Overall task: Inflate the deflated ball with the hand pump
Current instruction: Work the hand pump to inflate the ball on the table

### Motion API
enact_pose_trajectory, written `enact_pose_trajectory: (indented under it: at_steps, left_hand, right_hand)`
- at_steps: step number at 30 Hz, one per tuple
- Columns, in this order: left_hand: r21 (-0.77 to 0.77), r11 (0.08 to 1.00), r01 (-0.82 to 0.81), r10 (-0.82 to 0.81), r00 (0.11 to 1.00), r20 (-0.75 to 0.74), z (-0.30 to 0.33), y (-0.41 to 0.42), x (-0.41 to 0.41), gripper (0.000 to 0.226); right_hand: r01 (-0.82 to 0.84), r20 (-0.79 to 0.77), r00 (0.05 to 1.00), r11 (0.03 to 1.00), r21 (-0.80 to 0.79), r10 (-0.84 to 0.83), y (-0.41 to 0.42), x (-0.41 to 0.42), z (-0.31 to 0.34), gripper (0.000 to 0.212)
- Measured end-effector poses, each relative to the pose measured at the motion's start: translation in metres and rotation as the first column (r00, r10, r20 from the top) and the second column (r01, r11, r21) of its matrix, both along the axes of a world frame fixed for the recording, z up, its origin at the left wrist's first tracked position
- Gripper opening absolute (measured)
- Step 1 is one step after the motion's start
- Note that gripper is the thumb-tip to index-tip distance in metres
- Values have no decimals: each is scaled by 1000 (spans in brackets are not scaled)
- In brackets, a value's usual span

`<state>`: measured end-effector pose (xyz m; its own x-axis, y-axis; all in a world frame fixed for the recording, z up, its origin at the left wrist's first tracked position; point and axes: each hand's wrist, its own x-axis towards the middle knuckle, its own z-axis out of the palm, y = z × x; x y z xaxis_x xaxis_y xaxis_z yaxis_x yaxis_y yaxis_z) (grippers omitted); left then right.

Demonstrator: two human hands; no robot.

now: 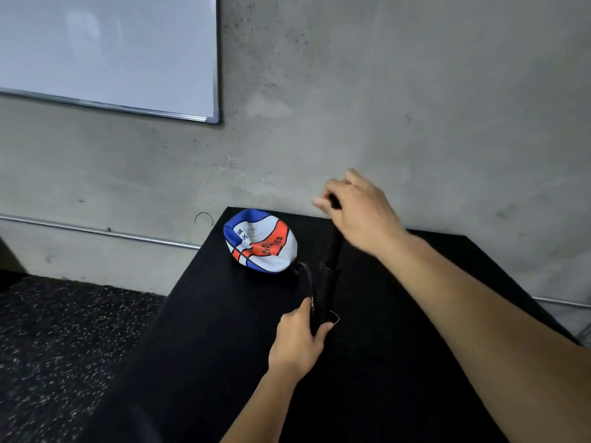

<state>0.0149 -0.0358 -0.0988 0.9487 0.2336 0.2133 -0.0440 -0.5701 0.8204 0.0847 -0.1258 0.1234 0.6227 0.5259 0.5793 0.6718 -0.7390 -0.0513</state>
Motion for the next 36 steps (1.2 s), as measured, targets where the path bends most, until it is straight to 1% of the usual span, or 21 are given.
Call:
enact_pose_trajectory:
  at_steps: [1, 3, 6, 9, 12, 14, 17, 19, 20, 21, 23, 25, 26, 29, 32, 34, 36]
  left_hand:
    - [4, 1000, -18, 18, 1000, 0, -1, 0, 1, 29]
    - [0, 999, -47, 47, 999, 1, -2, 1, 4, 31]
    - [24, 998, -64, 64, 998, -1, -6, 1, 6, 29]
    - [63, 996, -63, 63, 998, -4, -8, 1, 8, 25]
    - [86, 994, -64, 64, 998, 4, -8, -1, 8, 24]
    - [102, 993, -65, 65, 998, 5, -5, -1, 6, 26]
    - [100, 993, -69, 69, 998, 6, 0, -1, 2, 30]
    - [87, 994, -69, 69, 998, 3, 2, -1, -1, 31]
    - [74, 995, -67, 67, 998, 5, 2, -1, -1, 31]
    - [64, 996, -66, 66, 998, 0, 3, -1, -1, 31]
    - [55, 996, -72, 74, 997, -20, 3, -1, 0, 30]
    - [39, 996, -75, 76, 997, -33, 1, 0, 3, 30]
    - [35, 997, -75, 76, 996, -38, 1, 0, 4, 31]
    - [27, 997, -74, 75, 997, -26, -1, 1, 4, 31]
    - [59, 996, -72, 73, 997, -24, -1, 1, 5, 29]
    - [76, 995, -71, 73, 997, -17, -1, 0, 4, 26]
    - [98, 992, -74, 75, 997, -12, 0, -1, 3, 25]
  right_hand:
    - [6, 50, 999, 1000, 19, -7, 2, 1, 17, 35]
    - [21, 62, 998, 1000, 21, -22, 8, 0, 30, 35]
    - [104, -12, 995, 992, 65, -104, 15, -7, -4, 29]
    - [185, -93, 979, 981, 56, -179, 9, -6, -39, 26]
    - [208, -159, 964, 977, -55, -214, -2, -4, -50, 23]
    - [175, -208, 958, 977, -123, -198, -4, -12, -59, 22]
    - [130, -250, 950, 967, -221, -184, 1, -25, -66, 26]
    - [114, -246, 950, 946, -303, -194, 7, -25, -51, 31]
    - [116, -225, 955, 943, -313, -192, 10, -23, -37, 32]
    - [126, -180, 966, 947, -296, -185, 13, -20, -17, 32]
    - [166, -87, 978, 964, -210, -188, 18, -14, 29, 32]
    - [182, -71, 978, 969, -167, -196, 25, -13, 59, 35]
    - [189, -82, 976, 969, -161, -204, 28, -13, 59, 35]
    - [215, -134, 964, 970, -111, -229, 31, -15, 15, 35]
    - [218, -166, 959, 972, -83, -230, 22, -16, -28, 41]
    - [236, -192, 948, 965, -113, -254, 15, -15, -42, 37]
    - [220, -229, 939, 960, -176, -257, 13, -17, -53, 36]
